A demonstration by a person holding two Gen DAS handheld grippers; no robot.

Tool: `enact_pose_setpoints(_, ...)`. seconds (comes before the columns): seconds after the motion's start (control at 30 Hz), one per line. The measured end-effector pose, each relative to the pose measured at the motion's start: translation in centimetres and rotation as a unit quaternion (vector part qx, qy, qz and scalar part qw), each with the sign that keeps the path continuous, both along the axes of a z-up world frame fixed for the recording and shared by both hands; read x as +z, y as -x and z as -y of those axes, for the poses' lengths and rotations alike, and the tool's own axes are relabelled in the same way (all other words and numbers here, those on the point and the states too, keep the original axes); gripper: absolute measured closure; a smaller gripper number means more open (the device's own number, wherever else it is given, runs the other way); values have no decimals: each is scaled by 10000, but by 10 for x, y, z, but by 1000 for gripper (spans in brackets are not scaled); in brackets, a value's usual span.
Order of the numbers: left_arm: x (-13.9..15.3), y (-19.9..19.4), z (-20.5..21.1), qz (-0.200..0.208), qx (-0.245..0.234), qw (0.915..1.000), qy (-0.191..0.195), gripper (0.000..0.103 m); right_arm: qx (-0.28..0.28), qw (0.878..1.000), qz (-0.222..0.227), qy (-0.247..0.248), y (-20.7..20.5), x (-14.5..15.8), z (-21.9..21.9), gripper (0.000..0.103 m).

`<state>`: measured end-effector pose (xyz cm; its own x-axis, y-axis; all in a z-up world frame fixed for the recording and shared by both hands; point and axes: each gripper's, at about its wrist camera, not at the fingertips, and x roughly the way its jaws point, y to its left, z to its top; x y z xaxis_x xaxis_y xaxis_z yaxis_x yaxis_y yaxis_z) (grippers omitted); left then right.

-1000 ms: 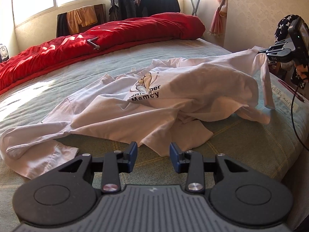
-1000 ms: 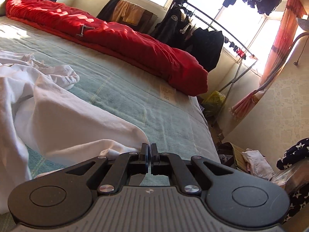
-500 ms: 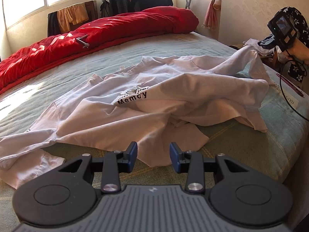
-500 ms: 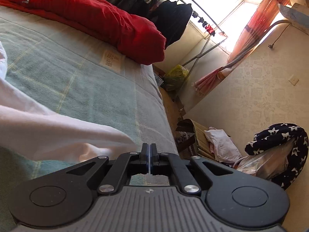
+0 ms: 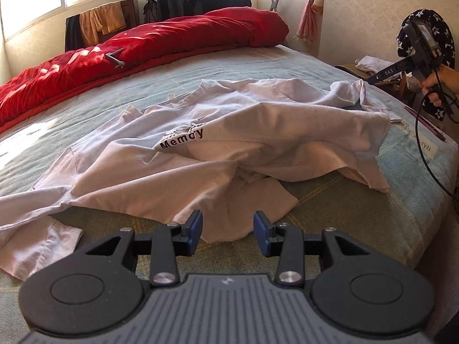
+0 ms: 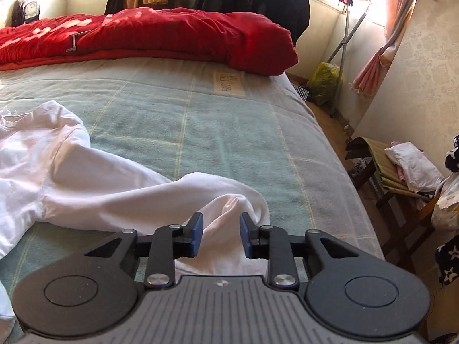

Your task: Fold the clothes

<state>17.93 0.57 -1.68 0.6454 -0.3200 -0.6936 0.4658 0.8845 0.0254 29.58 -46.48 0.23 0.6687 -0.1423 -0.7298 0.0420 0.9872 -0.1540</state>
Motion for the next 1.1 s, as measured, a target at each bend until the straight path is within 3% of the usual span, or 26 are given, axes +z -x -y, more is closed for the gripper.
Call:
enact_pose_setpoints(0.13,1,7,-1,6,-21,10000,52,60,-64,9971,-359,-667,1,-16,5,53)
enact_pose_setpoints(0.27,1,10,-1,-1,-10,10000,44,60,-17,9957,-695,-610,2,-45,-4,48)
enact_pose_setpoints(0.33,2,11,-1,-5,-1,10000,31,60,71,9970,-741,-207,6,-50,-13,49)
enact_pose_setpoints(0.37,2,12,-1,-7,4,10000,24,60,115,9970,-763,-5,7,-53,-17,62)
enact_pose_setpoints(0.4,2,12,-1,-9,9,10000,18,60,159,9966,-785,196,9,-56,-21,87)
enact_pose_setpoints(0.5,4,12,-2,21,7,10000,46,60,237,9958,-777,433,19,-48,-22,91)
enact_pose_setpoints(0.7,4,15,-2,48,-33,9999,91,60,-21,9928,-805,889,44,-26,8,92)
enact_pose_setpoints(0.83,4,17,-3,70,-51,9999,116,60,-192,9902,-1060,886,63,-23,33,91)
enact_pose_setpoints(0.97,6,16,-6,93,-12,9998,154,60,-128,9909,-1106,762,78,-16,39,85)
enact_pose_setpoints(1.1,8,13,-10,103,56,9996,245,60,237,9969,-678,318,74,9,25,78)
